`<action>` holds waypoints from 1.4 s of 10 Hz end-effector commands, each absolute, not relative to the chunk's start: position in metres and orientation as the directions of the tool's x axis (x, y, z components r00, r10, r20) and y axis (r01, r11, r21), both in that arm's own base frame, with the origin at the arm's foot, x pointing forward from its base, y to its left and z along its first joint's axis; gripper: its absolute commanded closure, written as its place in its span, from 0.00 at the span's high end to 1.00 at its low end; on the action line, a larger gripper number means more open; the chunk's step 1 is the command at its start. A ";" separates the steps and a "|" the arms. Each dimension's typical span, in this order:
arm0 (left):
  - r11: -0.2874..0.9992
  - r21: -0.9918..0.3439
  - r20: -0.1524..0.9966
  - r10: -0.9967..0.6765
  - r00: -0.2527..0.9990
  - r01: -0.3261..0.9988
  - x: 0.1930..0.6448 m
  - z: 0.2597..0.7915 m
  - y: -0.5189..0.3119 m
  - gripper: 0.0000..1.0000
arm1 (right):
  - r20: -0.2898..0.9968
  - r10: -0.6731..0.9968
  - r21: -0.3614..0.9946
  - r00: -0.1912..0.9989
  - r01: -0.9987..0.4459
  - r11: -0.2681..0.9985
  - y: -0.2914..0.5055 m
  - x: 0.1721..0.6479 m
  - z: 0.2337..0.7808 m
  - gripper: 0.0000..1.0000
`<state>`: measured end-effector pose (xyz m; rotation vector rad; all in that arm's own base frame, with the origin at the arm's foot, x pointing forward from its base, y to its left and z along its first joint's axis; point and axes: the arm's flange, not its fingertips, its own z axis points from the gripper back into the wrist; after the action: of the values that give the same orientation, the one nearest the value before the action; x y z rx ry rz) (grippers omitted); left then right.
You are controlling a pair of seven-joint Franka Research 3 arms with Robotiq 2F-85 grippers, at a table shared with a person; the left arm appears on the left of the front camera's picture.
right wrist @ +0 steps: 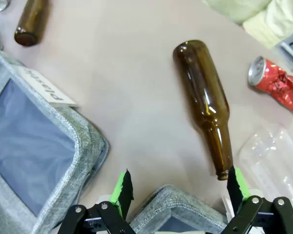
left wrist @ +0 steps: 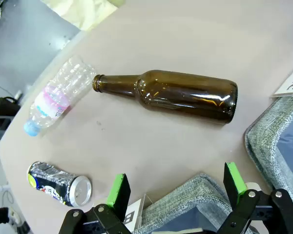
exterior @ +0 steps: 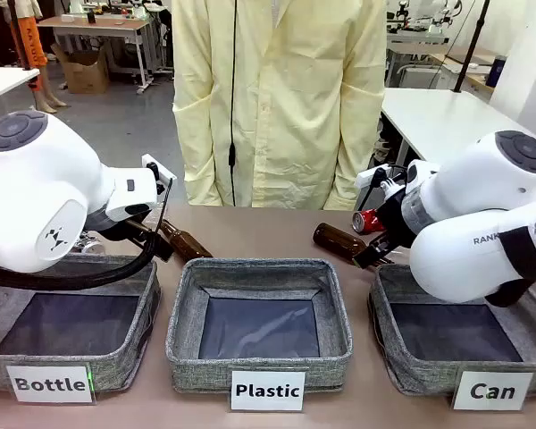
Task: Sort the can waste into the basket.
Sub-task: Pick up the can waste from the table and place it in the right Fabric basket.
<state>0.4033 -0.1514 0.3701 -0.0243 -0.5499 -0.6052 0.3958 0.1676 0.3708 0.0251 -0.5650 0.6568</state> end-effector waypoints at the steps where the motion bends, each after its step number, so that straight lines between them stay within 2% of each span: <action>1: 0.826 0.136 0.498 -0.534 0.684 0.546 0.403 0.370 -0.151 1.00 | 0.505 0.571 -0.152 0.647 -0.584 0.797 0.168 0.396 0.371 1.00; 14: 0.827 0.135 0.498 -0.533 0.684 0.546 0.403 0.370 -0.151 1.00 | 0.504 0.571 -0.153 0.647 -0.585 0.797 0.168 0.396 0.371 1.00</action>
<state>0.4034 -0.1513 0.3701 -0.0244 -0.5499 -0.6046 0.3958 0.1677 0.3708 0.0247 -0.5650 0.6574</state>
